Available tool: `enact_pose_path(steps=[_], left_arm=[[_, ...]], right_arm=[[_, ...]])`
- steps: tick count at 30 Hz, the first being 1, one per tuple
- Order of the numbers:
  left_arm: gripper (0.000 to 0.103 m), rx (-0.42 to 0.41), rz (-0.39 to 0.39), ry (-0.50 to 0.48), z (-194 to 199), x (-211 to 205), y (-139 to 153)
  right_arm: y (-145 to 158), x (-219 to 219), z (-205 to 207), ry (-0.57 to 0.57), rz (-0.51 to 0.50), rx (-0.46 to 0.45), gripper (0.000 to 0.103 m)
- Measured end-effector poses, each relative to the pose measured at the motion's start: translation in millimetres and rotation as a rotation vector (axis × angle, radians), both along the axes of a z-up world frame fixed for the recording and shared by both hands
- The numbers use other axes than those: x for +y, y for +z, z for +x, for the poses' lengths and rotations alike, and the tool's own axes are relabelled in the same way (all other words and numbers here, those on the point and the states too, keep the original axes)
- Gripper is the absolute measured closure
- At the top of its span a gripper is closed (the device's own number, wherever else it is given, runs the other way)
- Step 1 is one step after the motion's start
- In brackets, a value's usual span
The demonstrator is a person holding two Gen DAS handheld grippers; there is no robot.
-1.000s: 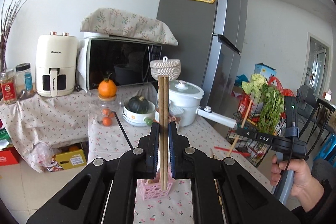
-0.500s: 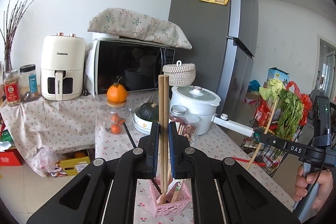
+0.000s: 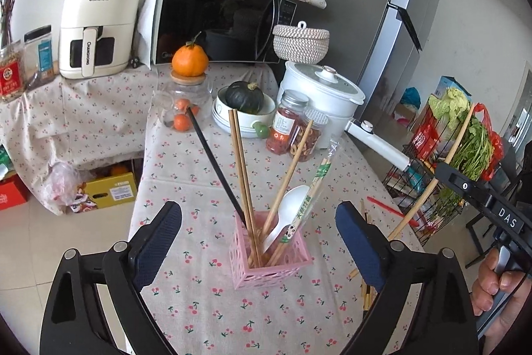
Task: Organize utensils
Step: 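Carry the wooden chopstick over the pink basket and open the right tool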
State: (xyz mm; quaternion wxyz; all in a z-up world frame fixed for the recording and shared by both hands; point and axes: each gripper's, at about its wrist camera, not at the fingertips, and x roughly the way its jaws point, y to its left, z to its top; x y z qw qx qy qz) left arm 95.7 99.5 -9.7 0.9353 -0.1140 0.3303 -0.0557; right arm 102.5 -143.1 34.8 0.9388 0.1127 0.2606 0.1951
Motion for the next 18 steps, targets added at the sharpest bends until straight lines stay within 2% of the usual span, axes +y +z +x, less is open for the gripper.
enact_pose_path(steps=[7,13,18], left_arm=[[0.006,0.124,0.008,0.02,-8.6,12.5,-23.5],[0.006,0.149,0.072,-0.001,-18.7,11.0,-33.2],[0.006,0.166,0.1,-0.018,-22.6,11.1,-39.6]], right_arm=[[9.2,17.1,-3.2,0.025,0.038,-0.042,0.096],[15.4,34.9,-2.6,0.044,0.078,-0.086,0.096],[11.0,54.3,2.4,0.049,0.066,-0.116,0.096]])
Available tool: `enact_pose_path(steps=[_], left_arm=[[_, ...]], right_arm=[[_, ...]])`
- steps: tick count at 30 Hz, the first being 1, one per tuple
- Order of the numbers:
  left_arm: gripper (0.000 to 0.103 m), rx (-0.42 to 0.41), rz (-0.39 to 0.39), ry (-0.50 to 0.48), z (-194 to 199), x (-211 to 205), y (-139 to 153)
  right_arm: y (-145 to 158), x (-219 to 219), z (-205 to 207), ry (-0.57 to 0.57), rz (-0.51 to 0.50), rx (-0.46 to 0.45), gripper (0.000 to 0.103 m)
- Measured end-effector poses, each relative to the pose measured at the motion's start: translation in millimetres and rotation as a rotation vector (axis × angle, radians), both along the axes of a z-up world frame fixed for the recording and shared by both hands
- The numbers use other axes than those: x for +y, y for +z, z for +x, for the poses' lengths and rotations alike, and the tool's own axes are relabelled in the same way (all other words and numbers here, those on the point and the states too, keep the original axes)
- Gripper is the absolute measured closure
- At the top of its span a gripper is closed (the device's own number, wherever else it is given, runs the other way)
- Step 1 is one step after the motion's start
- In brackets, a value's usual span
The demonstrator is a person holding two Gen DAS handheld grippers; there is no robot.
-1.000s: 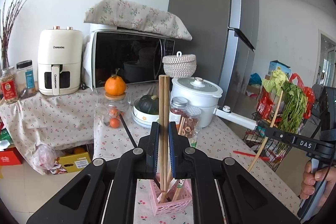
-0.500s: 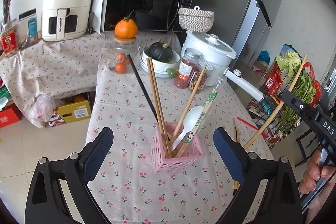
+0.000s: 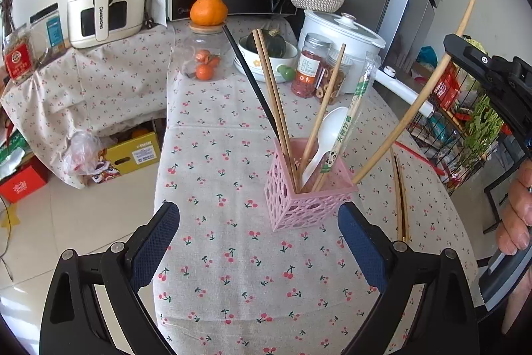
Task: Organize utensils
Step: 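Carry the wooden chopstick over the pink basket and open the right tool, then move the left tool to a loose wooden chopstick and grasp it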
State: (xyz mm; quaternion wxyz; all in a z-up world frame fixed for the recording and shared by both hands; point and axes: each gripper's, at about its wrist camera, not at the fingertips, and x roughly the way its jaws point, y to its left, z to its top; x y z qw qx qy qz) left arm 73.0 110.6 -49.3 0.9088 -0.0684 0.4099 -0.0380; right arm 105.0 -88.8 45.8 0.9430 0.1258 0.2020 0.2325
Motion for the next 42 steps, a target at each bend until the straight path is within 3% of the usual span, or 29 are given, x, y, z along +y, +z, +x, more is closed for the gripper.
enact_pose_path(steps=[8,16,18,22,29,35,42], left_arm=[[0.006,0.025,0.021,-0.02,-0.8,-3.8,-6.7],[0.005,0.02,0.019,-0.024,-3.2,-6.1,-5.2],[0.005,0.02,0.019,-0.026,-3.4,-6.4,-5.1],[0.005,0.018,0.02,-0.027,-3.8,-9.0,-3.8],[0.006,0.017,0.024,-0.033,-3.8,-15.3,-2.8],[0.006,0.026,0.042,-0.054,-3.6,-28.5,-5.0],[0.006,0.056,0.062,-0.106,-5.3,-53.6,-12.0]], right_arm=[[-12.6,24.1,6.7,-0.027,-0.058,-0.045,0.096],[-24.2,32.4,12.9,-0.022,-0.068,-0.009,0.094],[-25.4,31.1,14.1,-0.026,-0.069,0.005,0.089],[-24.4,21.9,13.6,-0.043,-0.058,0.007,0.064],[-19.7,-4.6,10.3,-0.065,-0.043,0.005,0.039],[-20.0,-35.3,9.0,-0.064,-0.108,0.021,0.022],[-35.1,-77.4,7.6,-0.104,-0.27,0.083,0.014]])
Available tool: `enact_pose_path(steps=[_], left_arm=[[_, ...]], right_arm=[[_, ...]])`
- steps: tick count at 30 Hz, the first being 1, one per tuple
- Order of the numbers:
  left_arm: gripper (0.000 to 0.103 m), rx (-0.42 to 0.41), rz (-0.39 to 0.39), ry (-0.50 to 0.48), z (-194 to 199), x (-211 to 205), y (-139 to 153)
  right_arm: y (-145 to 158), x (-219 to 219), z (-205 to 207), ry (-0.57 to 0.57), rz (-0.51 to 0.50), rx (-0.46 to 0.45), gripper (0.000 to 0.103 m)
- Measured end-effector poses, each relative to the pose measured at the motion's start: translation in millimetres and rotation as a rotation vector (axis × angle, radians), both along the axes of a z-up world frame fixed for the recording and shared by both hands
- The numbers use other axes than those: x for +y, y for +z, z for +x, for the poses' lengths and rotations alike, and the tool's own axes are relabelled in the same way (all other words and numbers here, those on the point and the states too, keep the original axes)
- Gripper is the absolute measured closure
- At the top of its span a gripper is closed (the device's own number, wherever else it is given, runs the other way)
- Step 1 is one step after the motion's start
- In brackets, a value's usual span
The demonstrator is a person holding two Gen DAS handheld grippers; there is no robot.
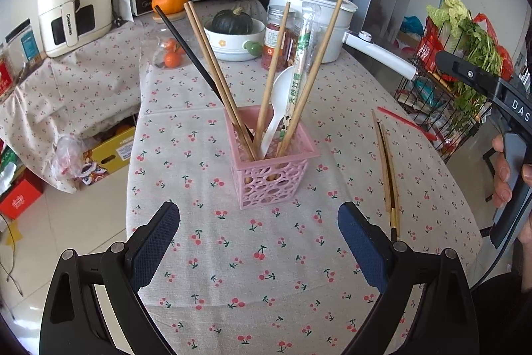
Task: Organize utensils
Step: 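Move the left tool to a loose wooden chopstick and grasp it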
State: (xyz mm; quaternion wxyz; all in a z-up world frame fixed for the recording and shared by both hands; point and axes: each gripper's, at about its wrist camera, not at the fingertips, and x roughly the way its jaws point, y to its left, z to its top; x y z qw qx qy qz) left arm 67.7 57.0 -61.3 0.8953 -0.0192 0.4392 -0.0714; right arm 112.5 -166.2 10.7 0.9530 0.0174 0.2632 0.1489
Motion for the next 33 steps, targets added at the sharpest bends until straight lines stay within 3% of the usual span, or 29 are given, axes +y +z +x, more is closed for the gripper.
enact_pose_path(steps=[7,16,21,25,30,32,33], left_arm=[[0.006,0.053,0.022,-0.061,-2.7,-48.1,-16.8],[0.006,0.177,0.045,-0.191,19.4,-132.9,-45.3],[0.009,0.181,0.061,-0.21,59.5,-172.6,-51.5],[0.032,0.231,0.033,-0.205,103.5,-194.4,-63.4],[0.055,0.303,-0.086,-0.173,152.7,-205.5,-78.7],[0.07,0.319,-0.091,-0.174,167.6,-212.6,-84.3],[0.072,0.322,-0.082,-0.172,173.1,-215.8,-86.5]], right_arm=[[-24.3,-53.5,2.0,-0.11,-0.106,0.118,0.013],[-59.6,-125.4,22.3,-0.27,-0.025,0.387,0.012],[-79.0,-152.7,35.0,-0.317,0.002,0.48,0.012],[-94.8,-166.8,44.8,-0.333,0.024,0.535,0.012],[-111.7,-175.3,55.8,-0.347,0.017,0.578,0.012],[-117.6,-176.5,60.7,-0.339,0.02,0.591,0.012],[-119.4,-176.4,62.4,-0.334,0.022,0.597,0.012]])
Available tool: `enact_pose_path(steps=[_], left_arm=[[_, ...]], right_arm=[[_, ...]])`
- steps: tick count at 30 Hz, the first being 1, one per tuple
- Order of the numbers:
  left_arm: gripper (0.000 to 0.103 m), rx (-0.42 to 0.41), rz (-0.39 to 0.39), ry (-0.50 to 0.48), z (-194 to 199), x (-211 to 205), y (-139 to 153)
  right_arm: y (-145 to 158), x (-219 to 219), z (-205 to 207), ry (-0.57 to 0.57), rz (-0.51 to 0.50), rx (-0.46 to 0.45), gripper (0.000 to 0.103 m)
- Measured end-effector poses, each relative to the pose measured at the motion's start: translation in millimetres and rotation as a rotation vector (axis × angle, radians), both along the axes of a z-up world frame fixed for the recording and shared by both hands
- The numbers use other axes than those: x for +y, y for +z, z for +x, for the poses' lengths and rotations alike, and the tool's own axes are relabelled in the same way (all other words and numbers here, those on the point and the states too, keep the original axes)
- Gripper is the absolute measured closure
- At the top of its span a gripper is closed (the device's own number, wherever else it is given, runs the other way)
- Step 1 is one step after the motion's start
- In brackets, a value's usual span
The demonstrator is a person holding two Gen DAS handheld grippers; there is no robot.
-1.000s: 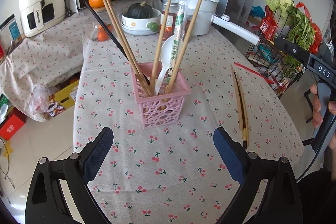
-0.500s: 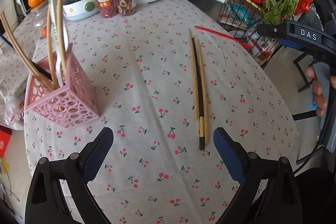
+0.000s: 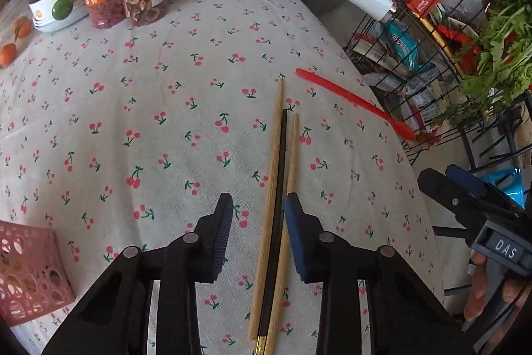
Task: Organize utensils
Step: 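Move the left tool to a loose wooden chopstick and grasp it, then grasp the wooden chopstick beside the black one with the right tool while the left tool lifts its chopstick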
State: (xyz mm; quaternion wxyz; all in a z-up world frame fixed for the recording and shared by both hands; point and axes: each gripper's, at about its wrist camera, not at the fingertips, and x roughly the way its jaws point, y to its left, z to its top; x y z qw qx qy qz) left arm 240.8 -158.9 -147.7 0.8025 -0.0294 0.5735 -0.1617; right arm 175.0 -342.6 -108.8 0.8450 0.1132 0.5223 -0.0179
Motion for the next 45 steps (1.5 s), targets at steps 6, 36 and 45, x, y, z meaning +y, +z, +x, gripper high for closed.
enact_pose_path(steps=[6,36,45], left_arm=[[0.084,0.027,0.015,-0.002,24.4,-15.6,-11.9],[0.097,-0.041,0.135,-0.05,5.4,6.5,4.8],[0.097,-0.154,0.058,-0.122,-73.4,47.6,55.6]], right_arm=[[-6.7,0.7,10.7,0.011,0.026,0.011,0.012],[-18.4,20.8,21.1,-0.02,0.123,0.055,0.012],[-29.1,65.9,34.1,0.034,0.151,0.09,0.019]])
